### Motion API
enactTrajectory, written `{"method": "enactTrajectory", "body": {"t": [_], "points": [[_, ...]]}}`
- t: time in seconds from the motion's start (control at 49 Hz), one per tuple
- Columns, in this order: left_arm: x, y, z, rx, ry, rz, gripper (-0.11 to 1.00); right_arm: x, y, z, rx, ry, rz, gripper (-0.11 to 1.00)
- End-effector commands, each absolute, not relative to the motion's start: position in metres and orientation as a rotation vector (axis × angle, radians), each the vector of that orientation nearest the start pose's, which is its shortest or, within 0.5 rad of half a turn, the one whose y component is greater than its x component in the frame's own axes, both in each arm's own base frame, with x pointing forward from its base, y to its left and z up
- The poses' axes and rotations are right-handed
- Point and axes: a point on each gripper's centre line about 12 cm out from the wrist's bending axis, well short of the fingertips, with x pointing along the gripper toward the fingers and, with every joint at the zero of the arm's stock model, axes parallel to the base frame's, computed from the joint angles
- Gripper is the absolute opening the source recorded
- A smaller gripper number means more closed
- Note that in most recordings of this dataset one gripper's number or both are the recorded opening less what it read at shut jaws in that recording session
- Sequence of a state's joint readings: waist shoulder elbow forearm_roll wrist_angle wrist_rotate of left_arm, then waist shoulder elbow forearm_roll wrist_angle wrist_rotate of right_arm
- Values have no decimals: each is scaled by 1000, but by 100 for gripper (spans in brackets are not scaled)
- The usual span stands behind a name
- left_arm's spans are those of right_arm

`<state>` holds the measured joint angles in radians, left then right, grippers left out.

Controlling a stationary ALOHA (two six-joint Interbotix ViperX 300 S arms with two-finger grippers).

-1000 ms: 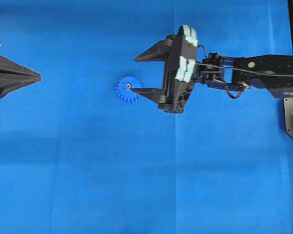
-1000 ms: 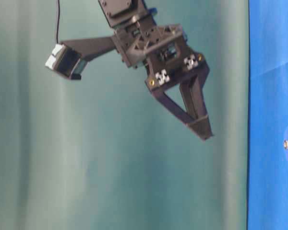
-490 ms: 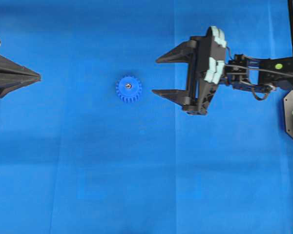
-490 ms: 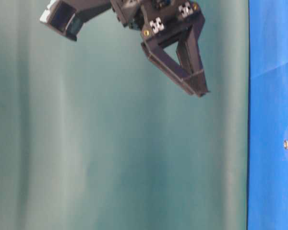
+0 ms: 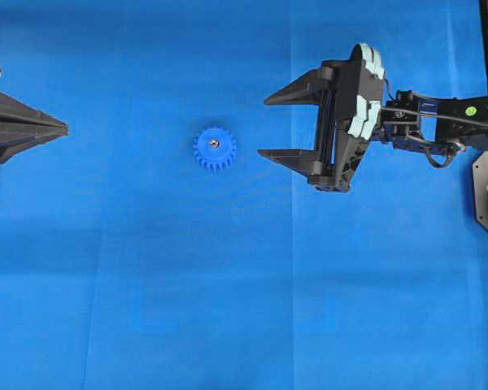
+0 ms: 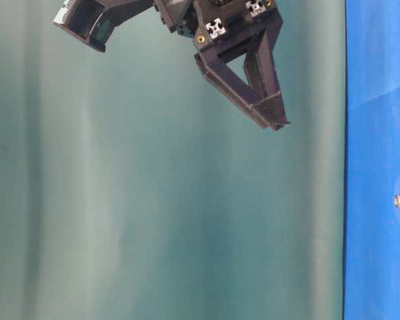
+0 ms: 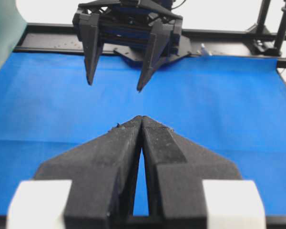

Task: Insert the shaft placed at a random location into the center hole of the small gear at another random location.

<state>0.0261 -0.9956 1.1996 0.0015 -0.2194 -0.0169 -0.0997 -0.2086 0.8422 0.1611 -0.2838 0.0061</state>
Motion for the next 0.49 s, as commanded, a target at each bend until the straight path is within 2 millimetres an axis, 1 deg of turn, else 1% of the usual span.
{"method": "enactTrajectory", "body": {"t": [0.0, 0.469], "points": [[194, 5, 286, -15, -29, 27, 0, 348, -39, 226, 170, 303, -167, 86], [194, 5, 286, -21, -29, 27, 0, 347, -39, 226, 170, 303, -167, 86]]}}
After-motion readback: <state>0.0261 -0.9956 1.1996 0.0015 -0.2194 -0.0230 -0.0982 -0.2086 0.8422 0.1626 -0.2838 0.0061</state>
